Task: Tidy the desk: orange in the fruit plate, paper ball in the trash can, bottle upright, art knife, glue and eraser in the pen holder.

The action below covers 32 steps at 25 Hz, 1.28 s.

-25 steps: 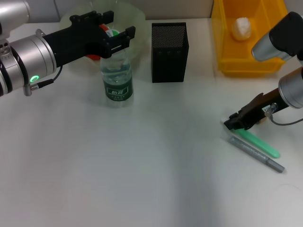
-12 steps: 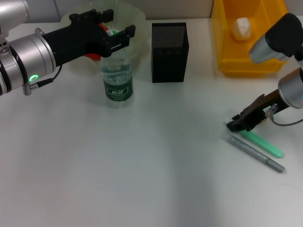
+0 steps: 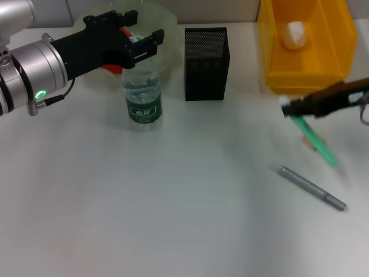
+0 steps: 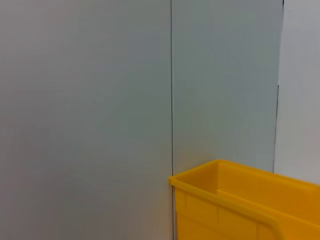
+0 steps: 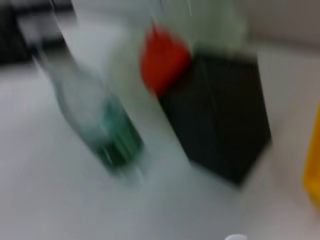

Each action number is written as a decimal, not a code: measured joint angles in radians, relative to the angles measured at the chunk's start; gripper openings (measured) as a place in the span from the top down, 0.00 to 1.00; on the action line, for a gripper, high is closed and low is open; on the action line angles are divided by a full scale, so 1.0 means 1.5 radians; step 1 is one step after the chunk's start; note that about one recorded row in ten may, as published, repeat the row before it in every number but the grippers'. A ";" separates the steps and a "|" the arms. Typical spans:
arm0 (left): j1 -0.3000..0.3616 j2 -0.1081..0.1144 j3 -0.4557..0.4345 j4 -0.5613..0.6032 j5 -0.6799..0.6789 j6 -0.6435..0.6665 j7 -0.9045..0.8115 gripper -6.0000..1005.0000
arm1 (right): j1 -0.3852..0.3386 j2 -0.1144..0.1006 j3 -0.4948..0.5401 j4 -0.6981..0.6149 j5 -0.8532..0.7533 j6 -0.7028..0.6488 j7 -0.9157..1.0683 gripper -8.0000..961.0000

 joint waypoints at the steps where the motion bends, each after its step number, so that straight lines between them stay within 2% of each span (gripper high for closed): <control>1: 0.000 -0.001 0.000 0.000 0.000 0.000 0.000 0.35 | -0.008 -0.007 0.023 0.017 0.052 -0.004 -0.023 0.79; 3: 0.000 -0.001 0.000 0.000 -0.003 -0.002 0.001 0.35 | -0.032 -0.022 0.066 0.082 0.210 -0.003 -0.111 0.79; 4: 0.000 -0.001 0.000 0.000 -0.009 -0.002 0.003 0.35 | -0.032 -0.022 0.066 0.082 0.210 -0.003 -0.111 0.79; 5: 0.000 -0.002 0.000 -0.002 -0.018 -0.003 0.007 0.35 | -0.039 -0.024 0.079 0.109 0.268 0.002 -0.154 0.79; 6: 0.001 -0.002 0.000 -0.008 -0.040 -0.004 0.022 0.35 | -0.045 -0.021 0.100 0.181 0.383 0.018 -0.269 0.79; 7: 0.001 -0.002 0.000 -0.008 -0.040 -0.004 0.022 0.35 | -0.045 -0.021 0.100 0.181 0.383 0.018 -0.269 0.79; 8: 0.002 -0.002 0.000 -0.011 -0.049 -0.004 0.029 0.35 | -0.042 -0.014 0.104 0.244 0.476 0.037 -0.377 0.78; 9: 0.003 -0.002 0.000 -0.016 -0.062 -0.004 0.040 0.35 | -0.042 -0.014 0.104 0.244 0.476 0.037 -0.377 0.78; 11: 0.007 -0.002 0.001 -0.024 -0.088 -0.001 0.060 0.35 | -0.016 0.002 0.099 0.299 0.539 0.076 -0.501 0.78; 12: 0.007 -0.002 0.001 -0.024 -0.088 -0.001 0.060 0.35 | -0.016 0.002 0.099 0.299 0.539 0.076 -0.501 0.78; 13: 0.014 -0.001 0.004 -0.025 -0.102 0.000 0.073 0.35 | 0.012 0.014 0.094 0.318 0.538 0.113 -0.550 0.78; 16: 0.023 -0.002 0.006 -0.025 -0.122 0.002 0.093 0.35 | 0.037 0.017 0.090 0.340 0.537 0.139 -0.579 0.78; 18: 0.033 -0.002 0.007 -0.028 -0.146 0.007 0.115 0.35 | 0.085 0.018 0.091 0.390 0.544 0.169 -0.649 0.78; 19: 0.033 -0.002 0.007 -0.028 -0.146 0.007 0.115 0.35 | 0.085 0.018 0.091 0.390 0.544 0.169 -0.649 0.78; 23: 0.042 -0.001 0.003 -0.039 -0.169 0.022 0.135 0.35 | 0.137 0.019 0.087 0.443 0.555 0.212 -0.720 0.77; 27: 0.045 -0.001 0.001 -0.051 -0.183 0.028 0.144 0.35 | 0.159 0.021 0.088 0.471 0.591 0.216 -0.791 0.77; 32: 0.045 -0.001 0.001 -0.059 -0.184 0.029 0.147 0.35 | 0.172 0.021 0.084 0.492 0.607 0.230 -0.810 0.77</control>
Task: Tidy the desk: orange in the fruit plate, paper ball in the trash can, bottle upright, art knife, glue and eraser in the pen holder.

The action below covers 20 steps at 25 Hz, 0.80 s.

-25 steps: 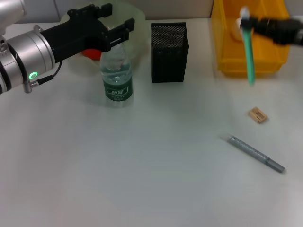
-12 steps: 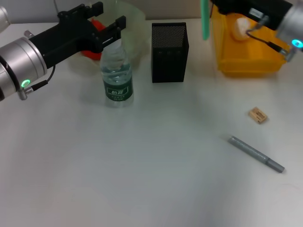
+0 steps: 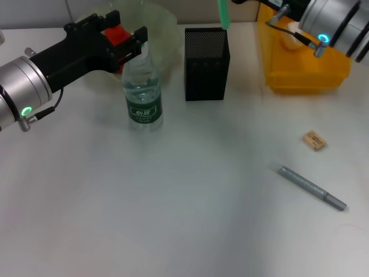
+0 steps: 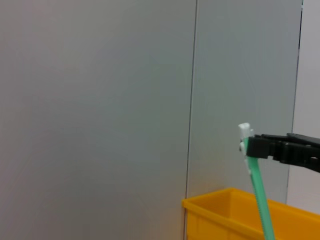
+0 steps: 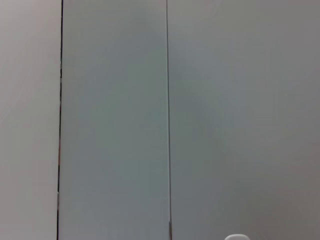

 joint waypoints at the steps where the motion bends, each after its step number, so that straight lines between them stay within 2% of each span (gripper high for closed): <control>1: 0.000 0.000 0.000 -0.003 0.000 0.000 0.003 0.35 | 0.006 0.000 -0.015 0.006 0.000 0.018 -0.001 0.77; 4: 0.000 -0.001 0.000 -0.004 0.000 0.002 0.005 0.35 | 0.007 0.001 -0.037 0.011 0.004 0.036 -0.001 0.76; 11: 0.001 -0.001 0.000 -0.004 -0.001 0.006 0.005 0.35 | 0.011 0.002 -0.040 0.033 0.005 0.039 -0.005 0.76; 20: 0.006 0.000 0.001 -0.004 -0.015 0.022 0.005 0.35 | -0.011 0.002 -0.040 0.040 0.003 0.032 0.016 0.75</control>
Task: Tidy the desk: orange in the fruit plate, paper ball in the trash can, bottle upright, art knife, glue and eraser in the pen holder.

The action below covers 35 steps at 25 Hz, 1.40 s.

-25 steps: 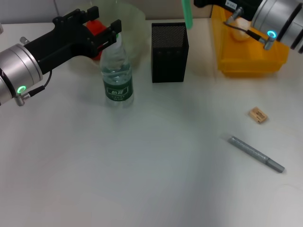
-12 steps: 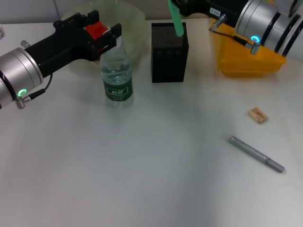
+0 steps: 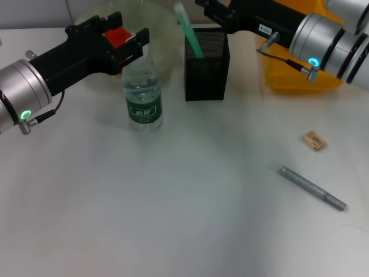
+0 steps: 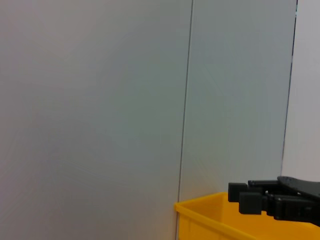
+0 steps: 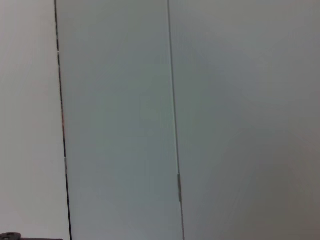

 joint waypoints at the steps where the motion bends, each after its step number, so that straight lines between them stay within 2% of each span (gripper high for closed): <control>1: 0.000 0.000 0.000 0.000 0.000 0.001 0.000 0.35 | -0.006 -0.001 -0.002 -0.003 -0.002 -0.001 0.018 0.75; 3: 0.000 0.000 0.000 0.000 0.000 0.004 0.000 0.35 | -0.011 -0.002 -0.010 -0.009 -0.003 -0.001 0.035 0.68; 6: -0.004 0.000 -0.001 0.000 0.000 0.006 0.000 0.35 | -0.030 -0.003 -0.057 -0.047 -0.003 -0.003 0.096 0.58; 8: -0.005 0.000 -0.001 0.000 0.000 0.007 0.000 0.35 | -0.062 -0.004 -0.125 -0.113 -0.004 -0.006 0.182 0.51; 9: -0.005 0.000 -0.001 0.000 0.000 0.007 0.000 0.35 | -0.104 -0.007 -0.204 -0.204 -0.012 -0.011 0.281 0.46; 10: -0.006 0.000 -0.001 0.000 0.000 0.008 0.000 0.35 | -0.104 -0.007 -0.204 -0.204 -0.012 -0.011 0.281 0.46; 11: -0.006 0.000 -0.001 0.000 0.000 0.008 0.001 0.35 | -0.130 -0.008 -0.240 -0.264 -0.027 -0.012 0.338 0.46; 13: -0.007 0.000 -0.001 0.000 0.000 0.008 0.001 0.35 | -0.182 -0.009 -0.282 -0.397 -0.098 -0.017 0.462 0.46; 14: -0.008 0.000 0.000 -0.001 0.000 0.007 0.001 0.35 | -0.227 -0.004 -0.288 -0.533 -0.212 -0.024 0.589 0.46; 15: -0.008 0.000 0.000 -0.001 0.000 0.007 0.001 0.35 | -0.227 -0.004 -0.288 -0.533 -0.212 -0.024 0.589 0.46; 16: -0.009 0.000 -0.001 -0.003 0.000 0.006 0.001 0.35 | -0.254 -0.001 -0.288 -0.634 -0.332 -0.044 0.709 0.46; 17: -0.009 0.000 -0.001 -0.003 0.000 0.006 0.001 0.35 | -0.254 -0.001 -0.288 -0.634 -0.332 -0.044 0.709 0.46; 18: -0.011 0.000 -0.001 -0.006 0.000 0.005 0.001 0.35 | -0.258 0.000 -0.286 -0.667 -0.383 -0.061 0.761 0.46; 19: -0.015 0.000 -0.001 -0.010 0.000 0.004 0.001 0.35 | -0.258 -0.001 -0.278 -0.715 -0.480 -0.104 0.855 0.46; 20: -0.017 0.000 -0.001 -0.012 0.000 0.004 0.001 0.35 | -0.258 -0.001 -0.278 -0.715 -0.480 -0.104 0.855 0.46; 21: -0.018 0.000 -0.001 -0.013 0.000 0.004 0.001 0.35 | -0.249 -0.002 -0.268 -0.739 -0.559 -0.141 0.921 0.46; 23: -0.022 0.001 -0.001 -0.015 0.000 0.004 0.001 0.35 | -0.244 -0.002 -0.266 -0.748 -0.599 -0.155 0.947 0.46; 24: -0.024 0.001 -0.001 -0.016 0.000 0.003 0.001 0.35 | -0.235 -0.003 -0.264 -0.757 -0.680 -0.176 0.997 0.46; 25: -0.024 0.001 -0.001 -0.016 0.000 0.003 0.001 0.35 | -0.235 -0.003 -0.264 -0.757 -0.680 -0.176 0.997 0.46; 26: -0.025 0.002 -0.001 -0.017 0.000 0.002 0.001 0.35 | -0.223 -0.005 -0.264 -0.754 -0.741 -0.191 1.038 0.46; 27: -0.025 0.002 -0.001 -0.017 0.000 0.002 0.001 0.35 | -0.223 -0.005 -0.264 -0.754 -0.741 -0.191 1.038 0.46; 29: -0.027 0.002 -0.002 -0.019 0.000 0.002 0.001 0.35 | -0.210 -0.005 -0.265 -0.742 -0.810 -0.211 1.072 0.46; 35: -0.038 0.002 -0.010 -0.041 0.000 0.003 0.001 0.35 | -0.210 -0.005 -0.264 -0.707 -0.827 -0.189 1.073 0.46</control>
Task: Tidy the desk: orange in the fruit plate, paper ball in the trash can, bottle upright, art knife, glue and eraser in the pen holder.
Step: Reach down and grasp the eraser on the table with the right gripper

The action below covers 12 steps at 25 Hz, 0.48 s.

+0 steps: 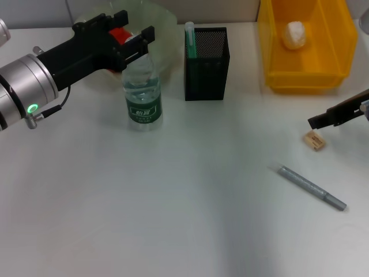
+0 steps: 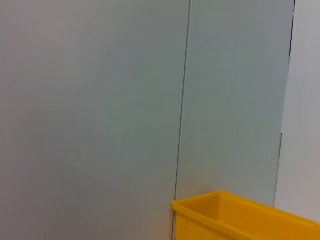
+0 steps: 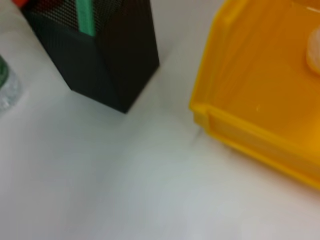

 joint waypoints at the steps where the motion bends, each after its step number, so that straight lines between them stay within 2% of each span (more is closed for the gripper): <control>1: -0.002 0.000 -0.001 -0.004 0.000 0.001 0.000 0.35 | 0.002 0.000 0.000 0.011 -0.001 0.005 0.000 0.46; 12: -0.005 0.000 -0.002 -0.009 0.000 0.002 0.000 0.35 | 0.017 -0.001 -0.006 0.092 -0.005 0.054 -0.015 0.46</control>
